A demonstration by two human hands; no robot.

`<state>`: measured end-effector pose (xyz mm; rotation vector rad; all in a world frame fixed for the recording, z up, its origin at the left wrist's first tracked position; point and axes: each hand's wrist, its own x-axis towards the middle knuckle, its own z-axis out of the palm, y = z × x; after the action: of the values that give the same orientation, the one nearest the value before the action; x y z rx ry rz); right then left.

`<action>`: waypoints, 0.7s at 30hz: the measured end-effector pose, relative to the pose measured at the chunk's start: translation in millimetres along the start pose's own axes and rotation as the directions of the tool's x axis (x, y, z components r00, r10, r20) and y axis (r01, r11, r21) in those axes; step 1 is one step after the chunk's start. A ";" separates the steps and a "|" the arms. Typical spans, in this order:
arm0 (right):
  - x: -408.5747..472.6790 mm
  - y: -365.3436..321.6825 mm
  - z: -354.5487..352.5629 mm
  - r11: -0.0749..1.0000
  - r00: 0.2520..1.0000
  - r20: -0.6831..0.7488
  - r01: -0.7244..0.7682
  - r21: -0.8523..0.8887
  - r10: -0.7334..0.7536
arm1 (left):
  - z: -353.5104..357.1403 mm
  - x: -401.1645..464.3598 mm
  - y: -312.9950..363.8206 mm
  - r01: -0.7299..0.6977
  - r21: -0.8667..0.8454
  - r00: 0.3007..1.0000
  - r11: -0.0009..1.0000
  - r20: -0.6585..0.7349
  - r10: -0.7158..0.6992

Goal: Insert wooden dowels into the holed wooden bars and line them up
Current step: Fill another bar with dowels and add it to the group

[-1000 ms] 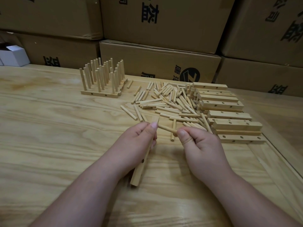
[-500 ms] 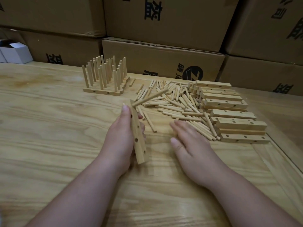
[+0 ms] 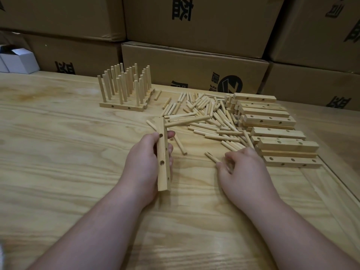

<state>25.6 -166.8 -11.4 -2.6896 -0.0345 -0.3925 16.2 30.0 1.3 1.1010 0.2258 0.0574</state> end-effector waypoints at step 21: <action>-11.0 -10.0 0.9 0.777 0.945 -0.185 0.326 0.538 -0.269 | 4.8 -1.6 -4.8 -0.107 0.276 0.994 0.955 -0.005 0.113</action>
<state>14.5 -156.9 -11.3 -2.0677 -0.4820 -0.5162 15.2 23.4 -0.6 1.3912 0.1941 0.1398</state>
